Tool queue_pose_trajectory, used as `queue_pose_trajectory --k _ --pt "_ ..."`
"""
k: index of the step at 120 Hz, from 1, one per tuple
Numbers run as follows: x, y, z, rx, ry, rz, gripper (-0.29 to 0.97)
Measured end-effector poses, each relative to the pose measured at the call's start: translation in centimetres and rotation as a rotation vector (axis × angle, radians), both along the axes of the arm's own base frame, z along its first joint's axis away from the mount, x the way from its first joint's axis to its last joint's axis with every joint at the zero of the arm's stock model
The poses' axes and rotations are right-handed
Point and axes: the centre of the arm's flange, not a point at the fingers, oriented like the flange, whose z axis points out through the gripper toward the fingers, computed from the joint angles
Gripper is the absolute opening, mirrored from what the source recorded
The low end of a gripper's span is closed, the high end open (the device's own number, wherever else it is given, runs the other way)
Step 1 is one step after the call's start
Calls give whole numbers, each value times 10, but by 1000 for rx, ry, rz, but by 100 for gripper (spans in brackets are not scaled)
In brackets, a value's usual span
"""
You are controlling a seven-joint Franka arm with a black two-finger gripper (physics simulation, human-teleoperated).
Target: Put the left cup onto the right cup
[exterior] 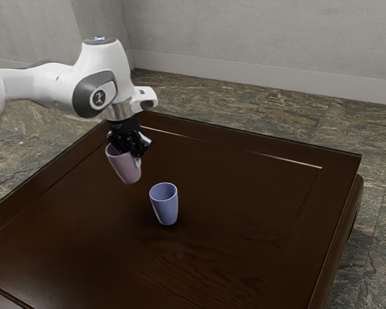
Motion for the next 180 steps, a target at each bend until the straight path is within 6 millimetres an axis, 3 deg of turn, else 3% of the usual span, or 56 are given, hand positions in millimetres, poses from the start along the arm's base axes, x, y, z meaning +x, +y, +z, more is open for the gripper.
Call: queue_pose_trajectory --k 29,76,95,135,180 --pt "1 -16 22 13 17 -1 -10" --pt "7 -5 31 44 18 29 -10" --pt "9 -10 24 48 29 25 -10" --pt "5 -54 20 43 36 -13 -10" --pt "22 -60 15 28 34 14 -10"
